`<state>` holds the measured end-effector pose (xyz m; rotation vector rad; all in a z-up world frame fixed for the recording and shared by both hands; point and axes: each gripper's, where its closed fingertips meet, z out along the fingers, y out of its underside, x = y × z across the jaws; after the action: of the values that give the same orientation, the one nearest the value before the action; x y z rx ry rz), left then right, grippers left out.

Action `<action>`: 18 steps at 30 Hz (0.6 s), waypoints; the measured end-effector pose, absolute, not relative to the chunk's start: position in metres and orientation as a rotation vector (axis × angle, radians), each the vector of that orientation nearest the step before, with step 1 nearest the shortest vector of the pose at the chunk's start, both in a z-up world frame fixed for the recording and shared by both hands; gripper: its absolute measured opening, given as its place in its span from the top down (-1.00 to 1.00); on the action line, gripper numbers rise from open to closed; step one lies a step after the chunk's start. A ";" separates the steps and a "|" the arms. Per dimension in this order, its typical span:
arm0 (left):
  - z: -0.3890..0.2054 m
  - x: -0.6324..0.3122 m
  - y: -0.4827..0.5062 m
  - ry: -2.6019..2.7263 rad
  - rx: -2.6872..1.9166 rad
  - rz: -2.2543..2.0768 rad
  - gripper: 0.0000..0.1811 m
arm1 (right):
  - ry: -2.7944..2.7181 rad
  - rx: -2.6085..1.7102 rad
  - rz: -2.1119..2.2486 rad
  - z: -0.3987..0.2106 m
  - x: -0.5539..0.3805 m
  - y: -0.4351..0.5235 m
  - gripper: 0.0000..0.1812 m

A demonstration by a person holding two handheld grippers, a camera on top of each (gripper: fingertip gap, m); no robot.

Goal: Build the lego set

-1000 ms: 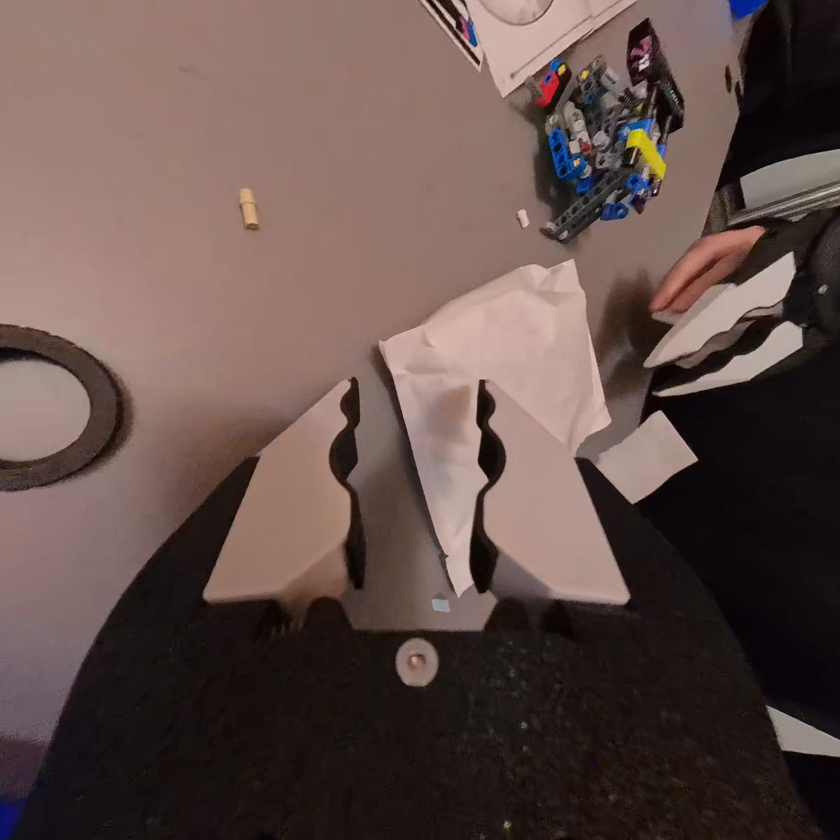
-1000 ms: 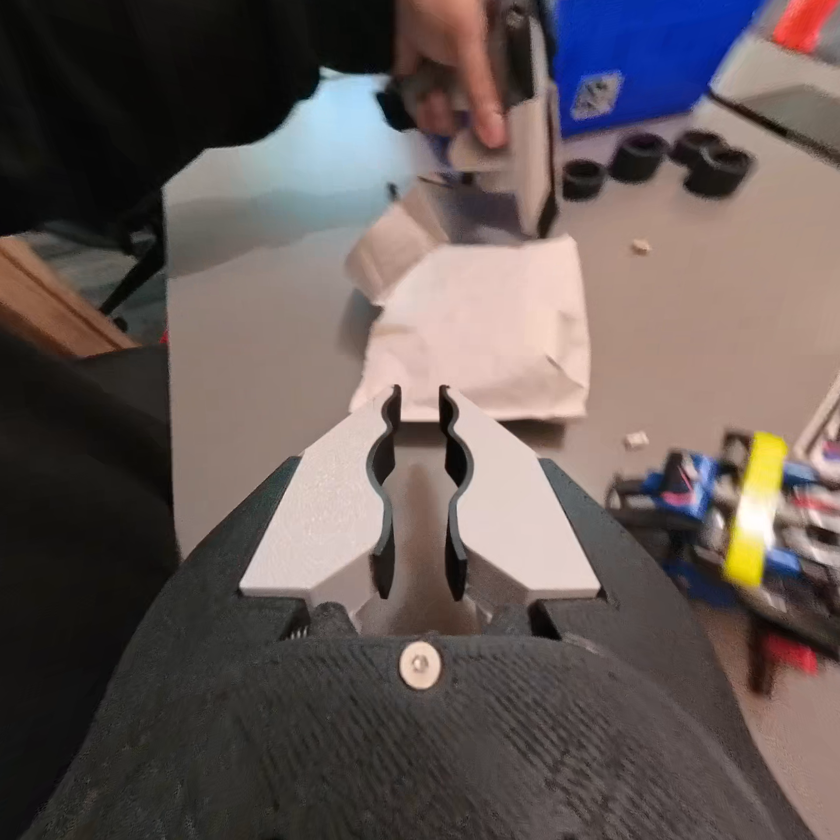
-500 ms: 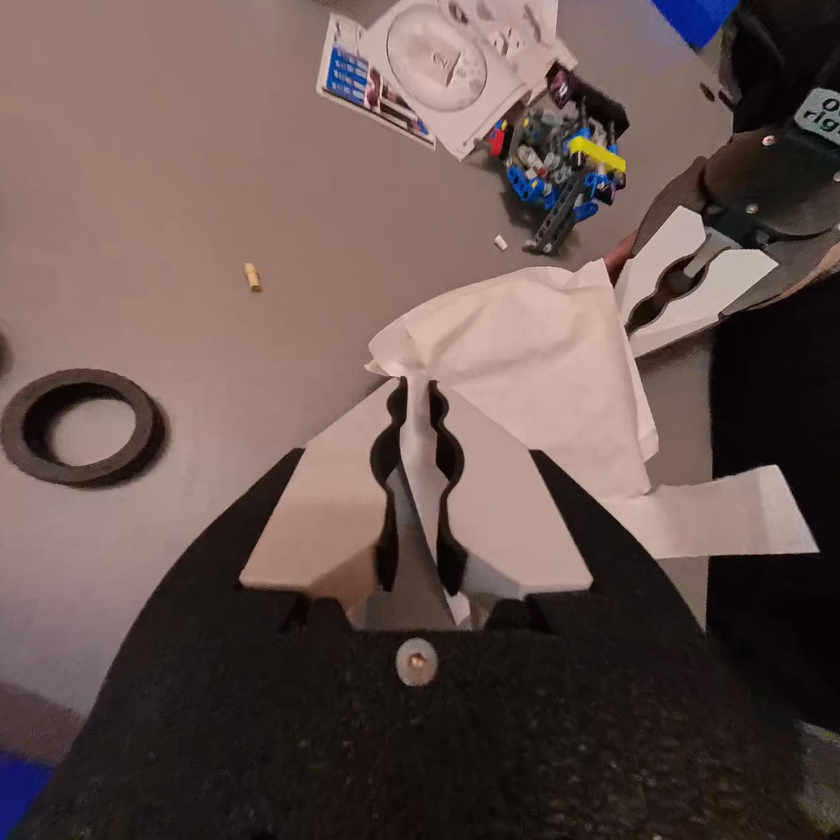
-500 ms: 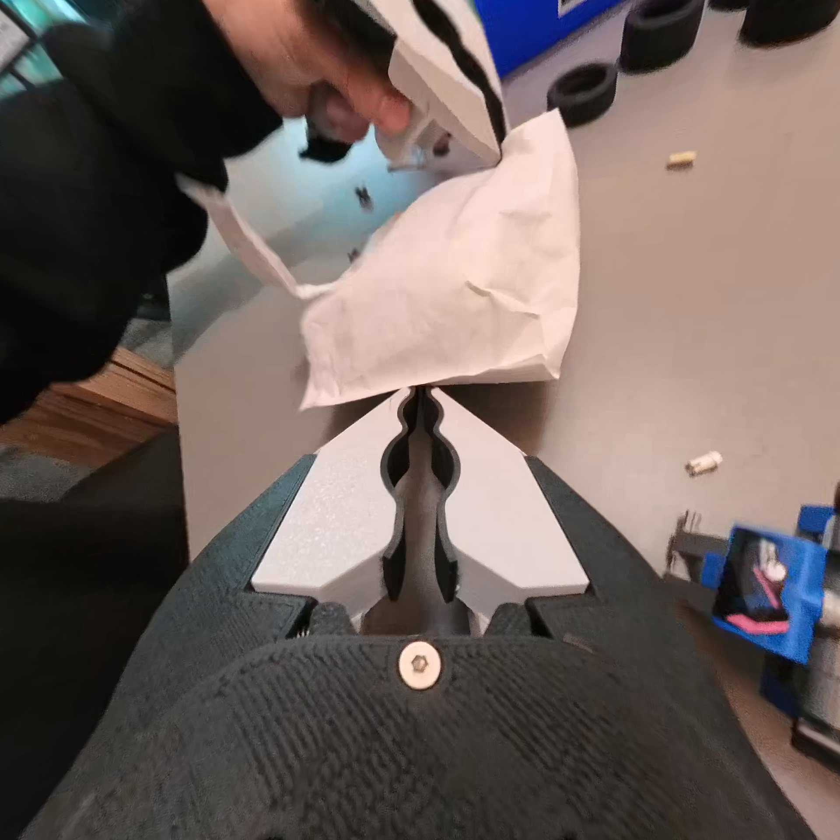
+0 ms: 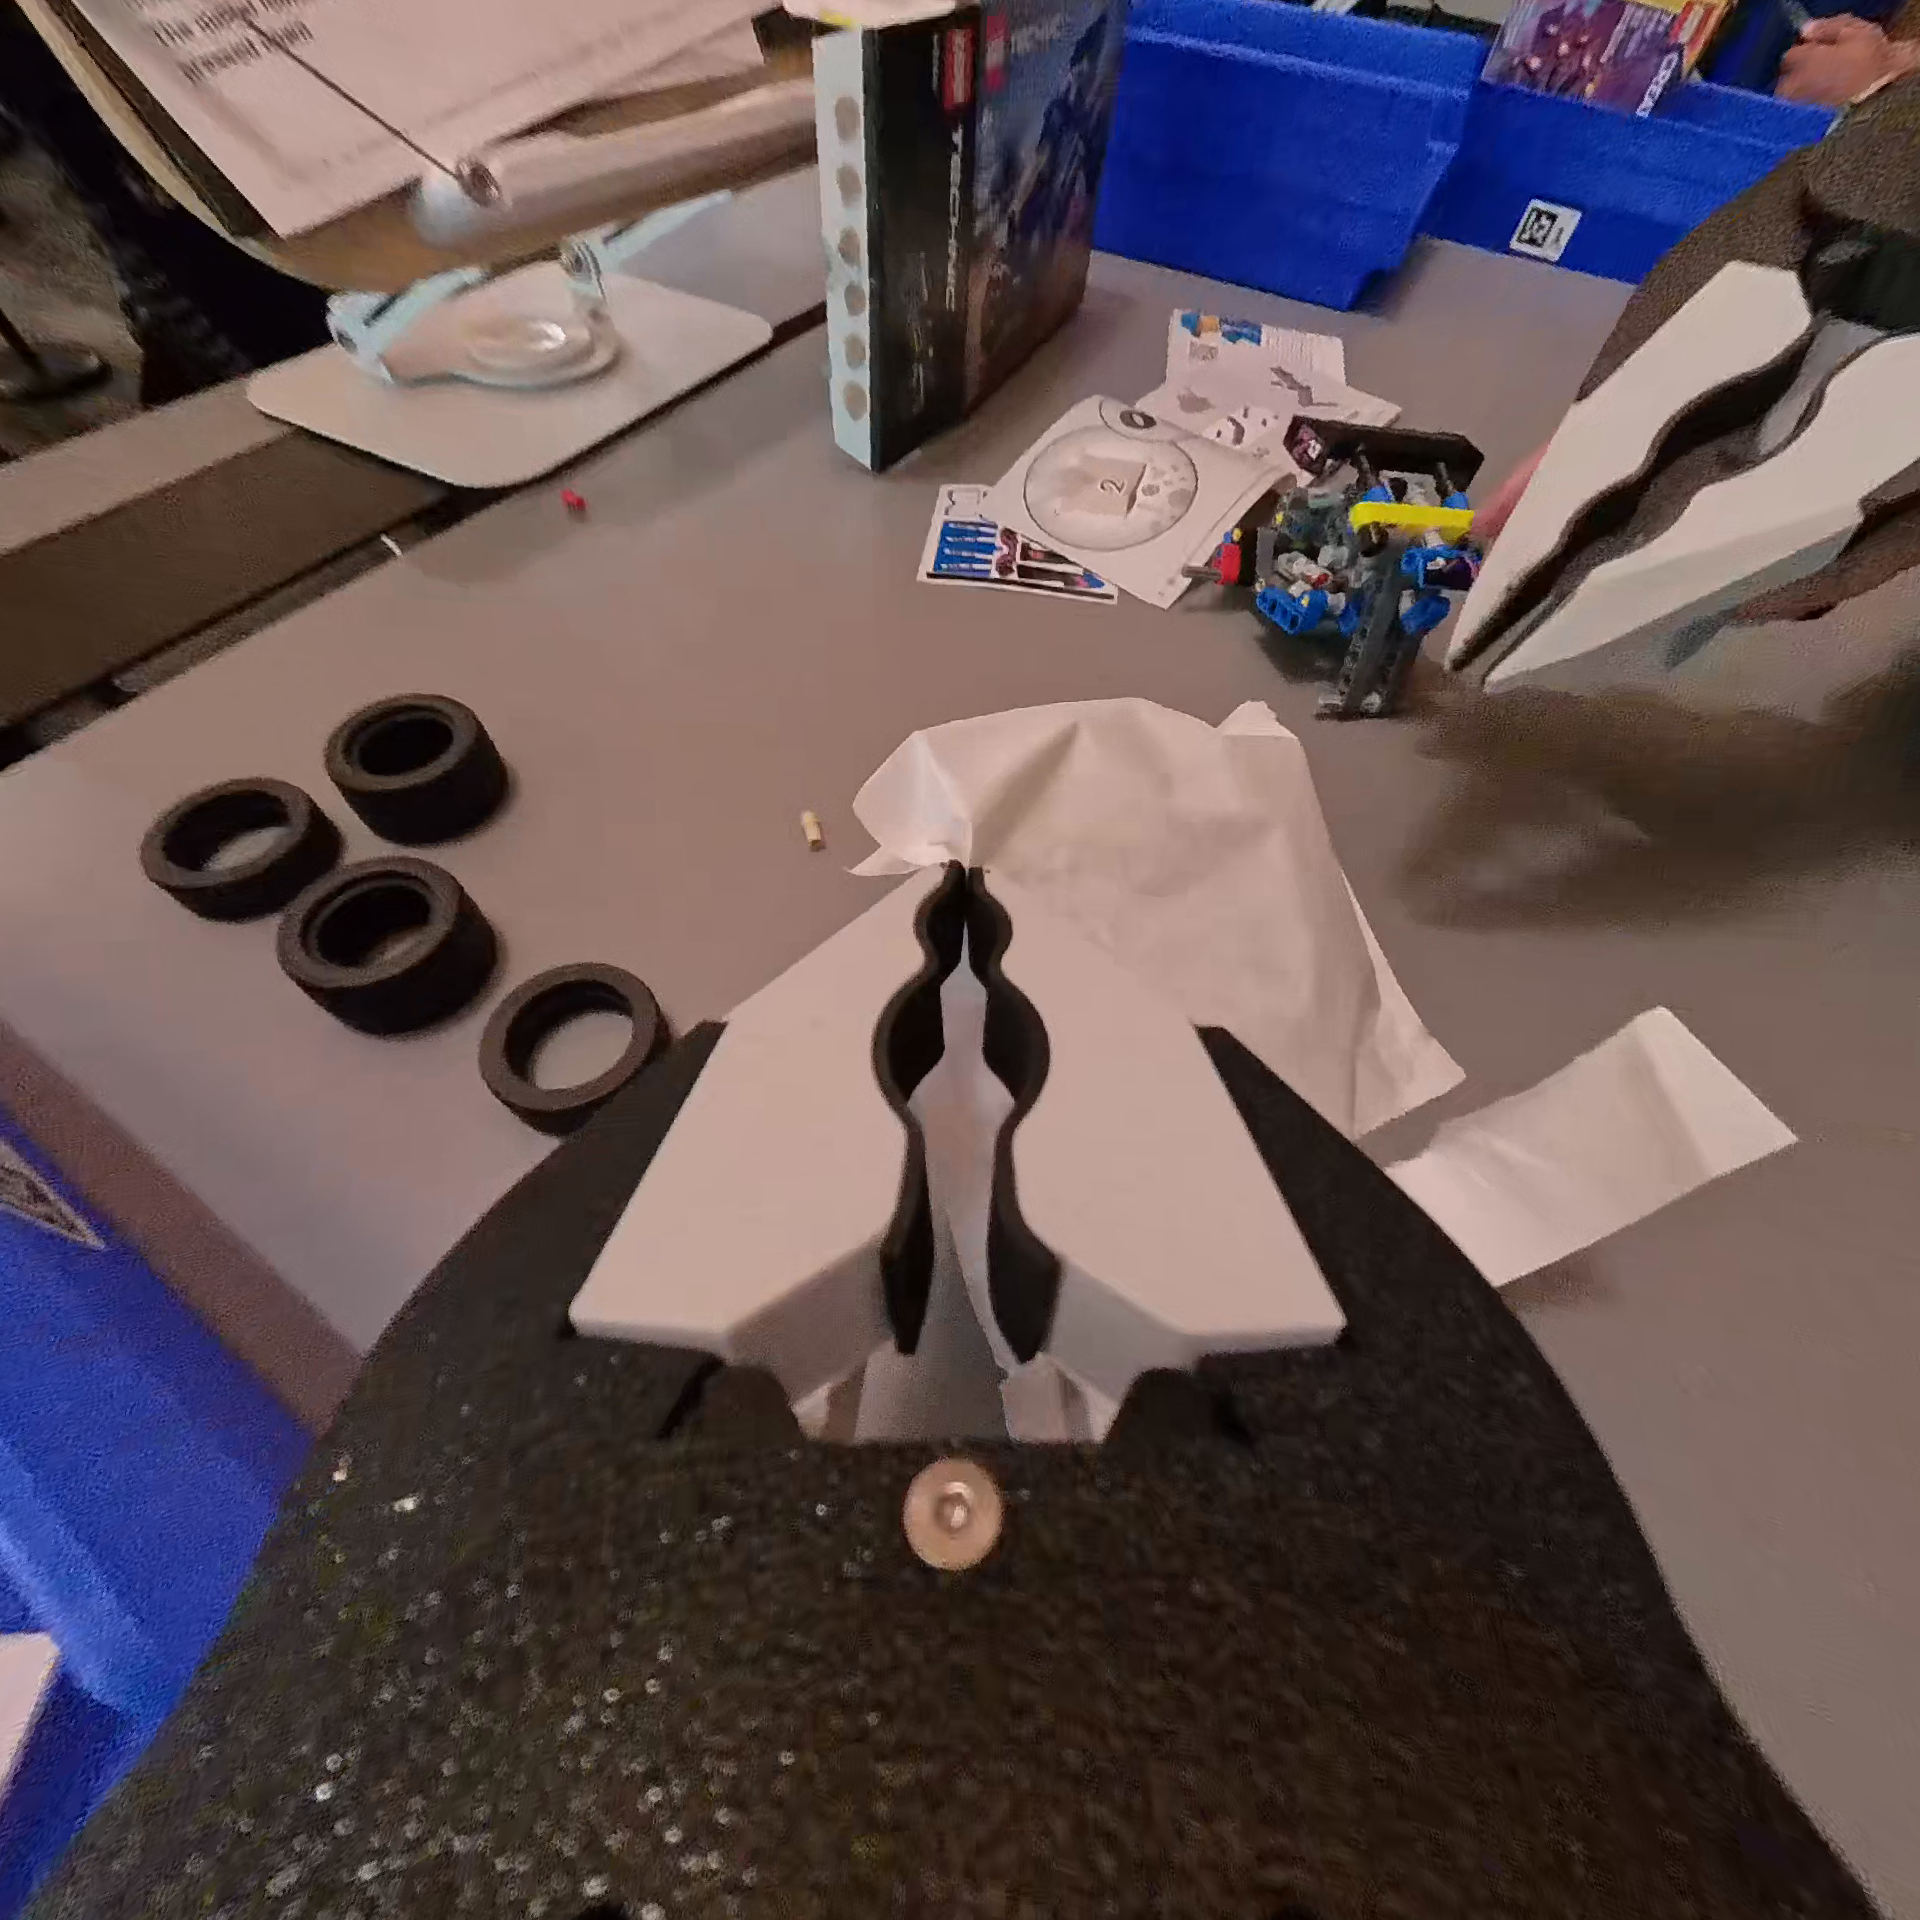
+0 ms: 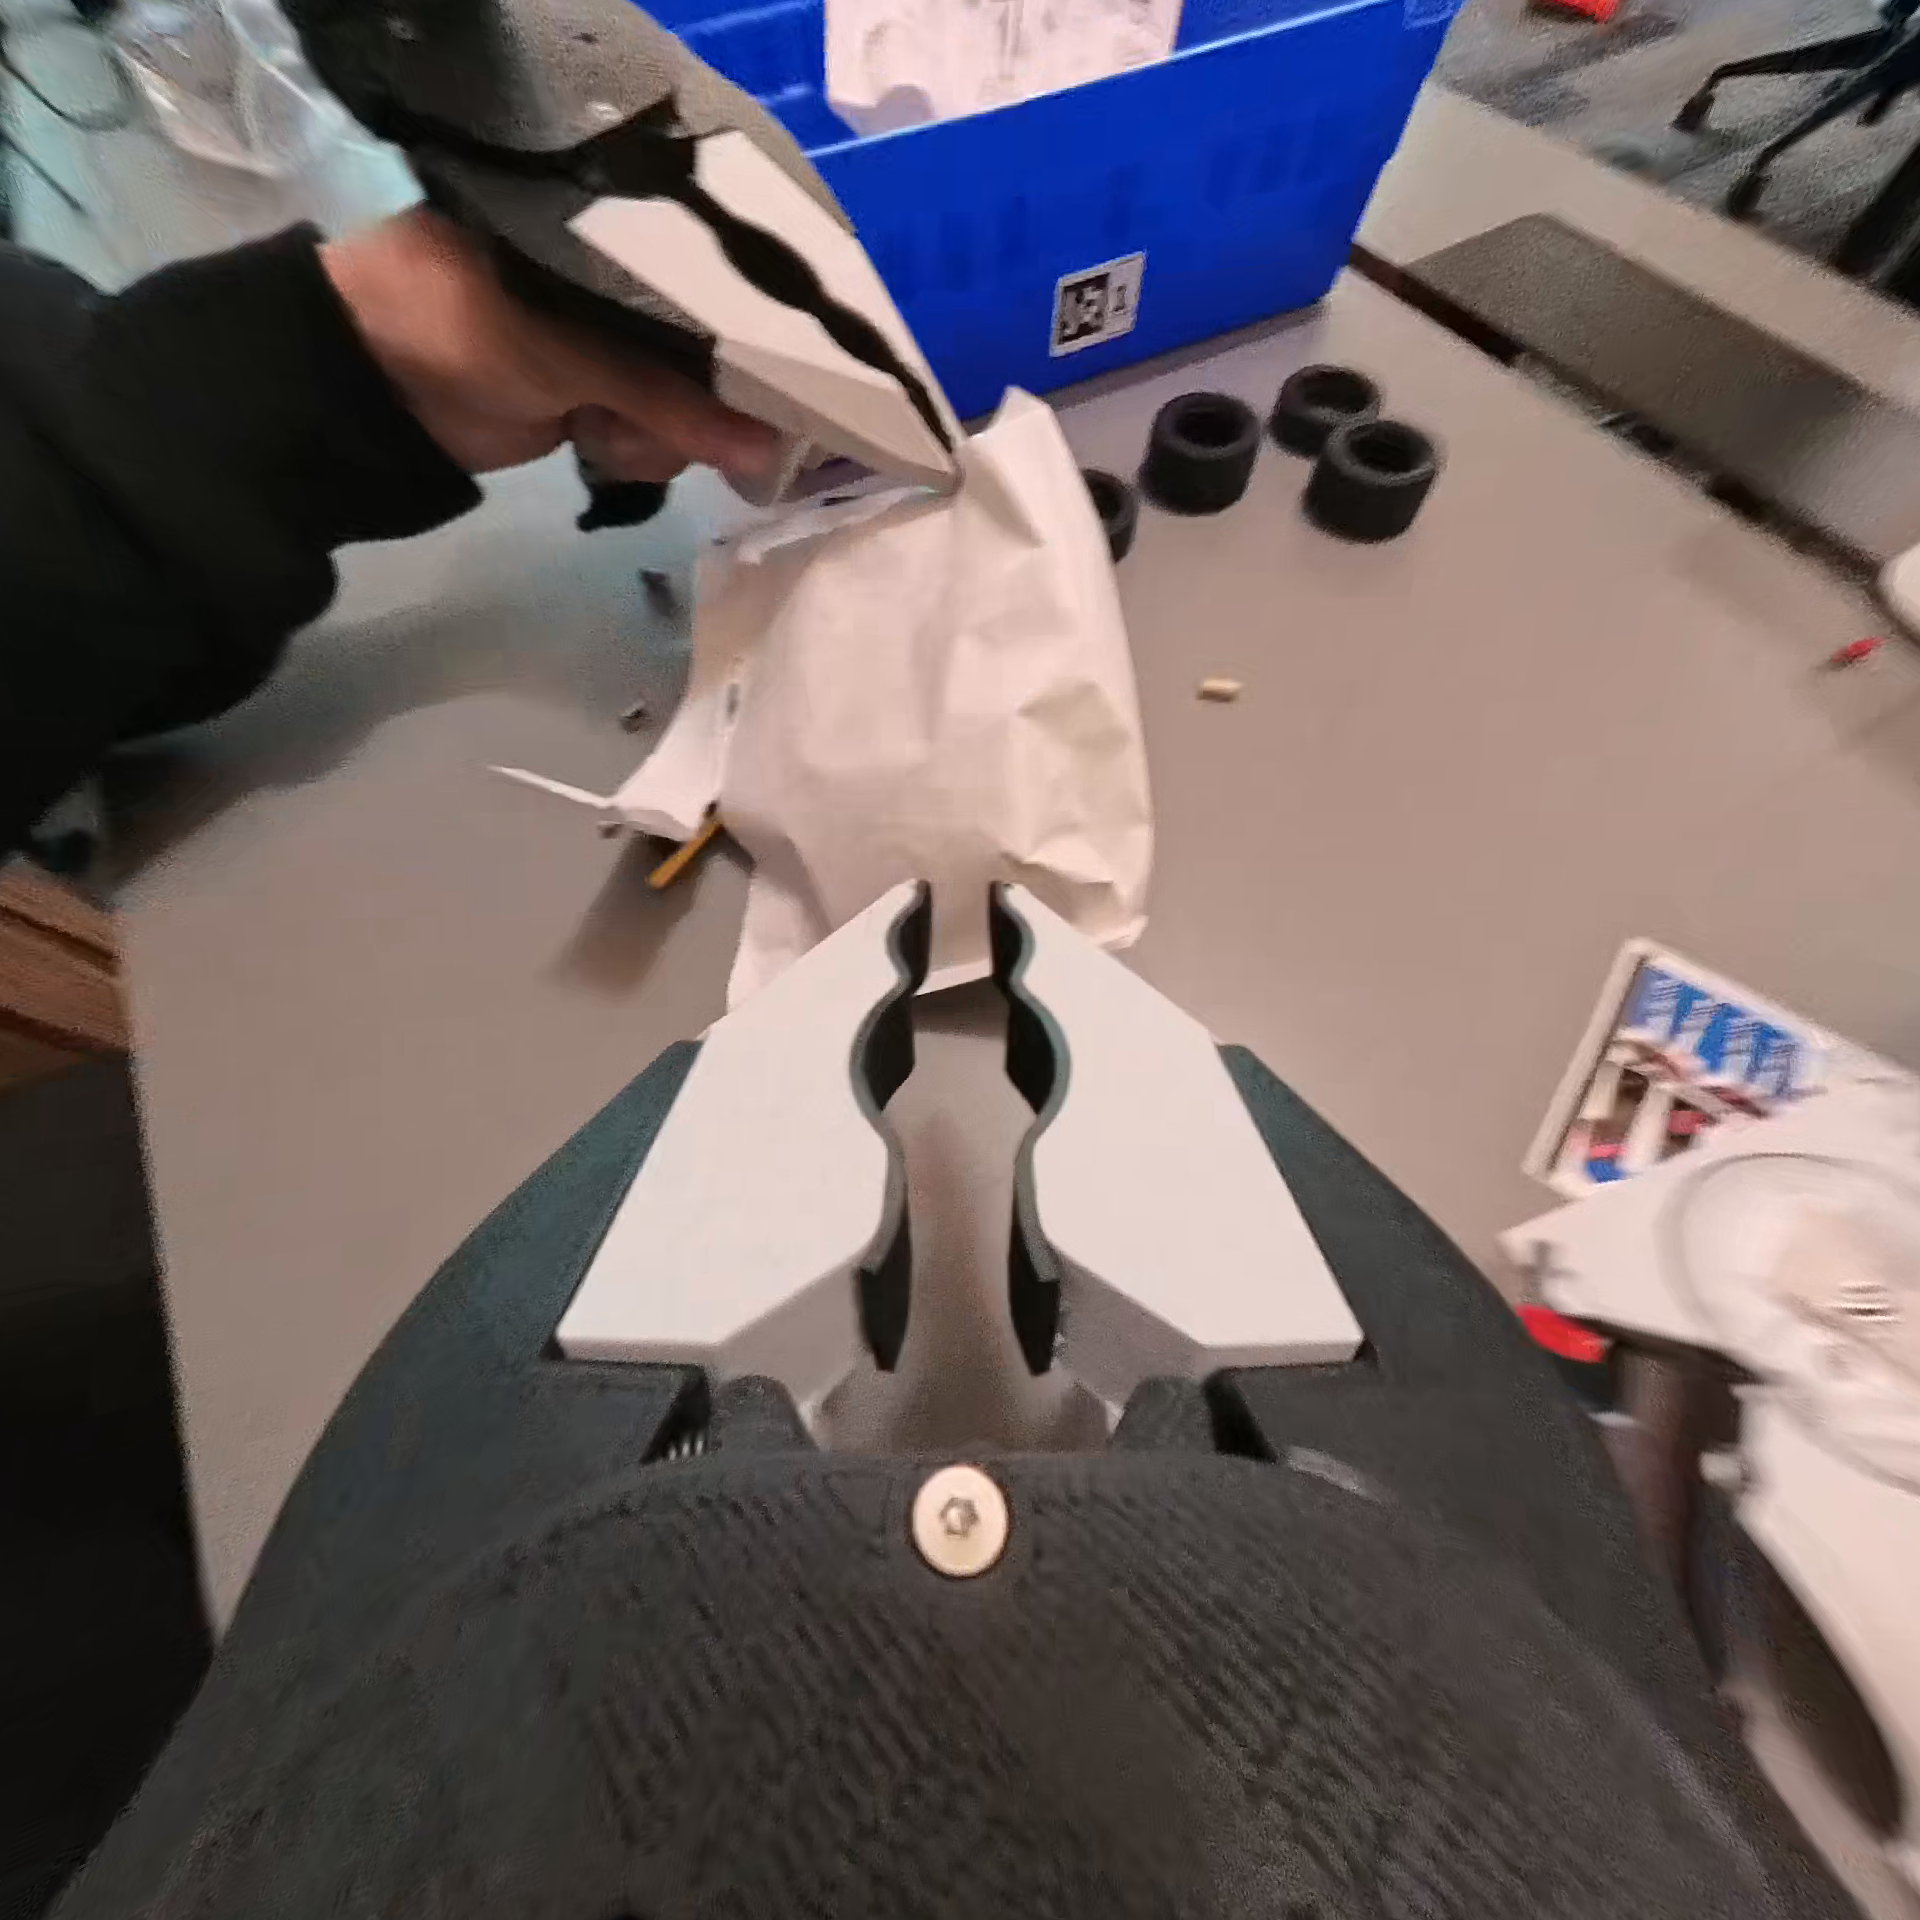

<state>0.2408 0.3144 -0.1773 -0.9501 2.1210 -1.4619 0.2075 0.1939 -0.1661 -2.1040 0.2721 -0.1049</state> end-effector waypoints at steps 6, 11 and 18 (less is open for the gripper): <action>-0.169 0.246 0.318 1.977 -0.795 -1.477 1.00 | 0.247 -2.377 -0.002 -0.187 0.246 0.215 0.55; -0.159 0.245 0.321 1.885 -0.721 -1.489 1.00 | 0.211 -2.583 0.216 -0.221 0.249 0.216 0.35; -0.151 0.231 0.334 1.859 -0.663 -1.433 1.00 | -0.013 -2.532 0.126 -0.206 0.254 0.232 0.67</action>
<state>0.2310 0.3343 -0.1508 -0.6633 1.8589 -1.4328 0.2539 0.2317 -0.2059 -2.5317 -0.0128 0.1265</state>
